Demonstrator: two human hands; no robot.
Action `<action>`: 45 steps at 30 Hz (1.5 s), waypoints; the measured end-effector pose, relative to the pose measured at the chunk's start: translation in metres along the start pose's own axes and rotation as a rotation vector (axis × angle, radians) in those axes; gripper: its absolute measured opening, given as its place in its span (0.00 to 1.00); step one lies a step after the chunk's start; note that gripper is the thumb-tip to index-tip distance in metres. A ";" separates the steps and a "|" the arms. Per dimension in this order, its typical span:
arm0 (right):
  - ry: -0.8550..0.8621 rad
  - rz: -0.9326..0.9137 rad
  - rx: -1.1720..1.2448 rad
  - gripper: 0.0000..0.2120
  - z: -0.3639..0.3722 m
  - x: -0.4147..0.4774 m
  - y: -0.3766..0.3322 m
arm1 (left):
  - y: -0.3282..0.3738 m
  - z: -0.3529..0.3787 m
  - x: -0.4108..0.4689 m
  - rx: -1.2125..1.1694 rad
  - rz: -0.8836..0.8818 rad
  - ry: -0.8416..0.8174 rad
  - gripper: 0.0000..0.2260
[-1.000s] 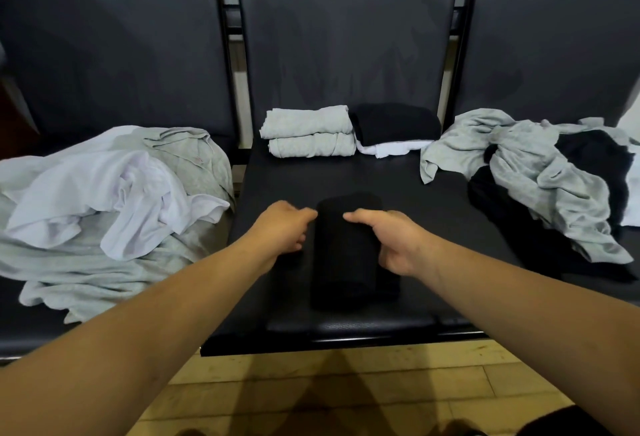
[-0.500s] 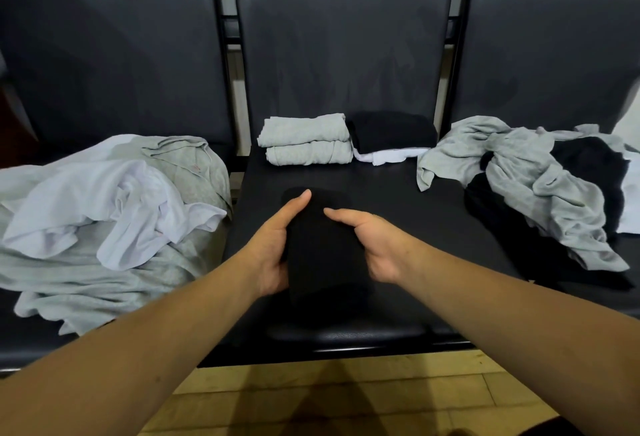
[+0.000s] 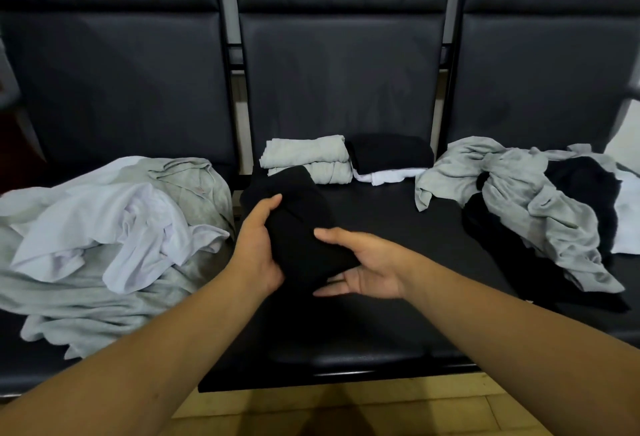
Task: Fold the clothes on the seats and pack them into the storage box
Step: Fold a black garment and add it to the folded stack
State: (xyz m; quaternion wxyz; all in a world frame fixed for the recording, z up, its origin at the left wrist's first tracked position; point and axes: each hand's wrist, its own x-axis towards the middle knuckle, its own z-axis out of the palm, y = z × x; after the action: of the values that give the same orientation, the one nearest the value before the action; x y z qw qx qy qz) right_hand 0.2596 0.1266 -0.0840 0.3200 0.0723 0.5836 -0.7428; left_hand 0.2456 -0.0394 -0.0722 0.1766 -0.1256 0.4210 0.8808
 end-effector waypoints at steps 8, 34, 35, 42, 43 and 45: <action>0.224 -0.112 0.292 0.18 -0.024 0.007 -0.022 | 0.016 0.001 0.019 -0.087 0.100 0.070 0.10; 1.175 -0.408 -0.502 0.07 -0.250 0.157 -0.171 | 0.000 0.140 0.291 1.362 0.363 0.060 0.18; 1.189 -0.397 -0.531 0.09 -0.253 0.161 -0.171 | 0.001 0.142 0.294 1.414 0.366 0.057 0.19; 1.222 -0.483 -0.680 0.05 -0.237 0.123 -0.166 | 0.013 0.140 0.270 1.463 0.395 0.059 0.21; 1.220 -0.505 -0.720 0.05 -0.234 0.112 -0.158 | 0.014 0.137 0.262 1.465 0.420 0.089 0.20; 1.181 -0.515 -0.794 0.08 -0.231 0.088 -0.140 | 0.015 0.131 0.246 1.474 0.450 0.131 0.12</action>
State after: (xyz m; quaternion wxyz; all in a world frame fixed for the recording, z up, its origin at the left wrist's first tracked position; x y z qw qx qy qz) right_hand 0.0505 0.3195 -0.0828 -0.2273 0.1990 0.8802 -0.3659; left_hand 0.0069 0.1054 -0.0729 0.0060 0.0612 0.9236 0.3783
